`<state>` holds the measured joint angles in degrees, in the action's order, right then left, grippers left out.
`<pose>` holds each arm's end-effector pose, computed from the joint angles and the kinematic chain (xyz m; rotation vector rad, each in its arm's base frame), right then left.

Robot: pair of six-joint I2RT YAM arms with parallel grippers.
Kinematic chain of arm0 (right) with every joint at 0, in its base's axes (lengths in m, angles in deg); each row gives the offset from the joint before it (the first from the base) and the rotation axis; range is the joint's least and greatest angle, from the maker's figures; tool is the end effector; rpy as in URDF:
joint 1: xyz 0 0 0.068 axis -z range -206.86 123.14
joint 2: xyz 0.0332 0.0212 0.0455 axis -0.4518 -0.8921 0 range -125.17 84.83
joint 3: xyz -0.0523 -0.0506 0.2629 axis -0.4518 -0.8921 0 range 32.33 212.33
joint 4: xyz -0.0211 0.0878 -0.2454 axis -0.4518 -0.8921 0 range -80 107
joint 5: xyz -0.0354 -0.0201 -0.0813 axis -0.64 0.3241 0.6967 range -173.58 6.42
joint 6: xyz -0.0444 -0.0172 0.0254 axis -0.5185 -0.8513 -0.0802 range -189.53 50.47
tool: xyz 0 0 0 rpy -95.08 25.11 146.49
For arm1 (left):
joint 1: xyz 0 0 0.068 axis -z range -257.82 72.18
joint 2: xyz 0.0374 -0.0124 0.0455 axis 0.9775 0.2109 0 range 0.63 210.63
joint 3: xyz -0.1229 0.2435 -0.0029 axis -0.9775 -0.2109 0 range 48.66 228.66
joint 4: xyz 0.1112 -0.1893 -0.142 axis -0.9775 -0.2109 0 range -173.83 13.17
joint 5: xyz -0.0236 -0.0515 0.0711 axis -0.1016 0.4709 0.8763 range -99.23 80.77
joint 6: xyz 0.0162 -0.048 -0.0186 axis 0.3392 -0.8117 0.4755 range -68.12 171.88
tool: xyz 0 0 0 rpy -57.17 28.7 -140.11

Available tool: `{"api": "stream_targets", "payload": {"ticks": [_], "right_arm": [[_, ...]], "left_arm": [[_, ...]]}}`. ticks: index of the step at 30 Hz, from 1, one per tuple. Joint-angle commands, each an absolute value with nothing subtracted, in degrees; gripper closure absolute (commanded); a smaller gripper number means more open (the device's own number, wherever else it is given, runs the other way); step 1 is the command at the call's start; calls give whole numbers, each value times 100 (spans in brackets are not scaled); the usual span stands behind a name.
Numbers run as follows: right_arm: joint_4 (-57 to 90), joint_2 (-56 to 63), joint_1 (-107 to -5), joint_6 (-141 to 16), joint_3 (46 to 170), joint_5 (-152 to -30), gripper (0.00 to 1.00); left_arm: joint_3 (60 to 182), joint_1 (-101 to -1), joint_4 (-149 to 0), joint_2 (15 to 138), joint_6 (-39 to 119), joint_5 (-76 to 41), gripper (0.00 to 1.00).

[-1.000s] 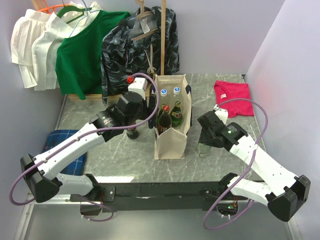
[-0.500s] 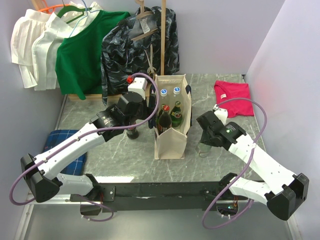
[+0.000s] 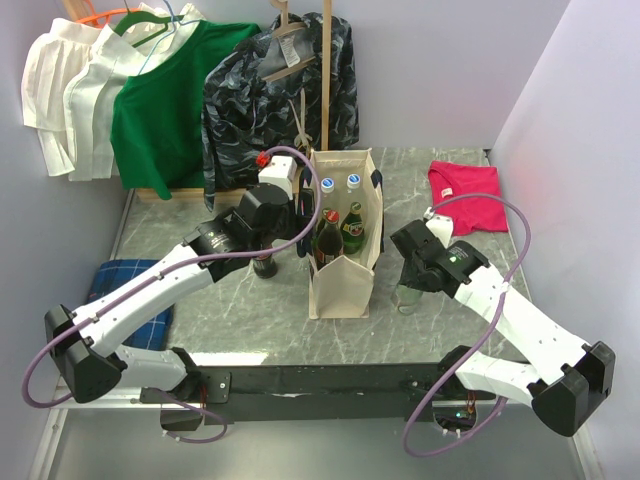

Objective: Place the beverage into the canvas bag
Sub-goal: Pick up the drink from the center of the board.

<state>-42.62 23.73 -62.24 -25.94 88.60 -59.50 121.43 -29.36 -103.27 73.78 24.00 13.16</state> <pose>0.1614 0.0968 0.2876 0.3041 2.5214 -0.0519 0.1987 -0.2038 0.3762 0.1189 2.0268 -0.4525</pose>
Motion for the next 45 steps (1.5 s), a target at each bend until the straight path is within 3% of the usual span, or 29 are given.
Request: {"api": "stream_targets", "payload": {"ticks": [1,6,12,21,26,34,45], "right_arm": [[-4259,2418,-6228,-2611,9288,-5704,100],[-4312,2392,-6237,-2664,9447,-5625,100],[-4303,2331,-6237,-2691,9535,-5616,100],[-4250,2252,-6237,-2726,9597,-5598,100],[-4268,2278,-6237,-2726,9649,-5580,100],[-4365,2278,-6228,-2805,10035,-5388,100],[-4558,2181,-6219,-3086,11028,-5159,100]], "left_arm": [[12381,-2913,-10276,7411,2454,1389,10],[12372,-2913,-10530,7376,2367,1283,12],[12319,-2913,-10891,7270,2243,1169,25],[12223,-2913,-11005,7279,2226,1143,58],[12258,-2913,-11102,7367,2191,1134,67],[12196,-2913,-10909,7103,2199,1275,97],[12214,-2913,-10548,7068,2393,703,99]]}}
